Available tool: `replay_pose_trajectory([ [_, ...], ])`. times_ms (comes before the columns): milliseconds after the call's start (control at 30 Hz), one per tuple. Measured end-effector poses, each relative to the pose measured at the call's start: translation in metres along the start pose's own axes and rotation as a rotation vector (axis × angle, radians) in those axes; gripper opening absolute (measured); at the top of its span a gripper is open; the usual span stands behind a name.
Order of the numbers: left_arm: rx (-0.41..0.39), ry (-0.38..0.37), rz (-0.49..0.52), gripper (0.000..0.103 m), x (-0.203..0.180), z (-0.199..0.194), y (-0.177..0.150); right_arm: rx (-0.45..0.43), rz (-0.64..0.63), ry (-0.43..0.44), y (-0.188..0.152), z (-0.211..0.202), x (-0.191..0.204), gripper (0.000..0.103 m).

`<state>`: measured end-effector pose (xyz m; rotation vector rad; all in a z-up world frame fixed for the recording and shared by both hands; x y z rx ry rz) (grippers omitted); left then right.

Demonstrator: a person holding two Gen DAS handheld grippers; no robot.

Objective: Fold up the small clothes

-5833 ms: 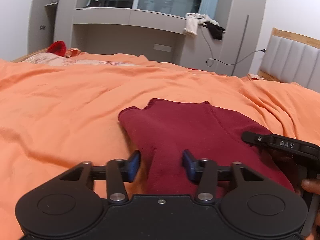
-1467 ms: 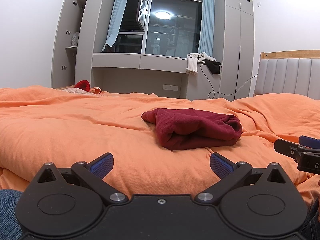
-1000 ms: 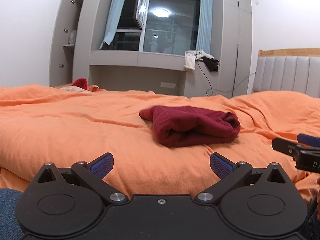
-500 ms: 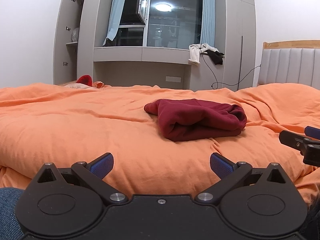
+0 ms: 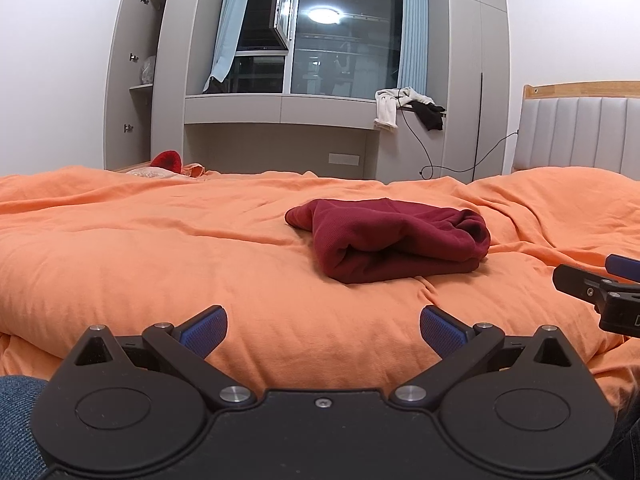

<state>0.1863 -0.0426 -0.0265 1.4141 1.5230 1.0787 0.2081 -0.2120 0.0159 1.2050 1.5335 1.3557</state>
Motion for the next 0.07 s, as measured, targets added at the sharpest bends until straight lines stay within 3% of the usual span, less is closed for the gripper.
replay_pose_trajectory([
  [67, 0.001, 0.001, 0.000, 0.102, 0.0001, 0.0001, -0.0001, 0.000, 0.000, 0.000, 0.0000, -0.0004, -0.0004, 0.103],
])
Point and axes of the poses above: each gripper's, at about its wrist camera, not at the fingertips, and z roughly the way its jaws point, x to its left, y to its top, the point moved 10 cm from there along z, roughly the way its jaws point, and after that the axes turned 10 degrees about y, right-handed, at the moved point
